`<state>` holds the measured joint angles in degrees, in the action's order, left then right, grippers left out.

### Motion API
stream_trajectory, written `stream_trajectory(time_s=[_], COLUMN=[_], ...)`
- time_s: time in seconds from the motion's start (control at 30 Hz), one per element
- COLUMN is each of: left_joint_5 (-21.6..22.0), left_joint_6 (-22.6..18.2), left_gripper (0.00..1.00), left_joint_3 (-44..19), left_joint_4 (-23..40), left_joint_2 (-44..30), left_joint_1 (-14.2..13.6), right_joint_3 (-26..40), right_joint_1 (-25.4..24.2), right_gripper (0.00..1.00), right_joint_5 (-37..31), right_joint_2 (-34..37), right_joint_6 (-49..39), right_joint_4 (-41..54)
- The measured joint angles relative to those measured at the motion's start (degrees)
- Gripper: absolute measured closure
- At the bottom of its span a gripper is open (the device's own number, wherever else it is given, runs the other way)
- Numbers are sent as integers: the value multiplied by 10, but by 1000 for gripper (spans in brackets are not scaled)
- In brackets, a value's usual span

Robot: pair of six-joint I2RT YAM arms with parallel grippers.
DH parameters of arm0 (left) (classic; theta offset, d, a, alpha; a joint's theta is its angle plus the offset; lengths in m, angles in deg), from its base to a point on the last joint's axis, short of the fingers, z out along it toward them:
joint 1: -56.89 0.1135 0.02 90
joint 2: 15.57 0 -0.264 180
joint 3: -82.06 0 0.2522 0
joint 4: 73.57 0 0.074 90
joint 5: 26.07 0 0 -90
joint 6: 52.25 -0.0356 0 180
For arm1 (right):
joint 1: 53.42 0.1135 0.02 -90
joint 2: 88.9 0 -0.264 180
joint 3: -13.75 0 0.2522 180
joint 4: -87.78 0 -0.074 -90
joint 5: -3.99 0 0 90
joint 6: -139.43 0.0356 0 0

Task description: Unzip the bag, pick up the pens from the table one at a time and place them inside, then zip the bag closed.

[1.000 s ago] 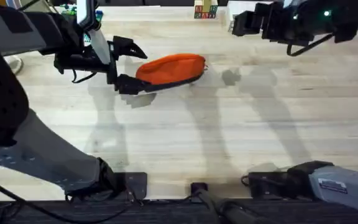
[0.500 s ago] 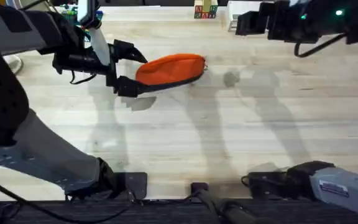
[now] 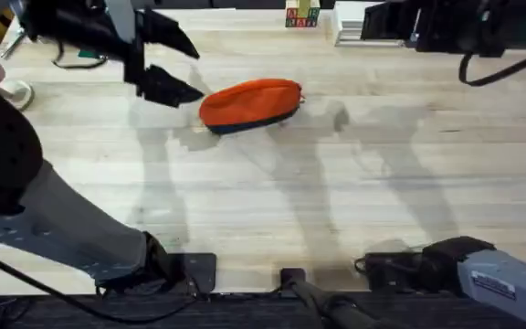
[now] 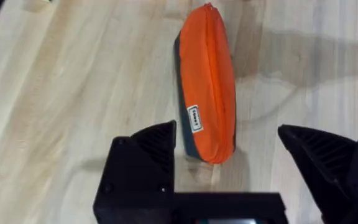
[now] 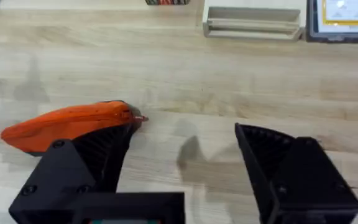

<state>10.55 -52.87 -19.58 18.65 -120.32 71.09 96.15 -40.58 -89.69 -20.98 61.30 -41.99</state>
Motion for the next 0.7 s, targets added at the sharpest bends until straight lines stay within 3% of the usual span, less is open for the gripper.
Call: stream_trajectory(time_s=[0.03,0.13,0.3,0.63,0.67,0.7], left_joint_5=[10,25,68,207,236,245], left_joint_6=[0,9,68,257,305,324], left_gripper=[4,4,4,5,6,6], left_joint_3=[-43,-82,-145,-251,-272,-278], left_joint_4=[28,43,44,61,82,89], left_joint_2=[0,0,0,0,0,0], left_joint_1=[0,-5,-34,-136,-164,-173], right_joint_3=[0,0,0,0,0,0], right_joint_1=[0,0,0,0,0,0], right_gripper=[4,4,4,4,4,4], right_joint_5=[0,0,0,0,0,0], right_joint_2=[-12,-22,-28,-30,-38,-41], right_joint_6=[-4,-5,-7,-8,-8,-8], right_joint_4=[0,0,0,1,13,16])
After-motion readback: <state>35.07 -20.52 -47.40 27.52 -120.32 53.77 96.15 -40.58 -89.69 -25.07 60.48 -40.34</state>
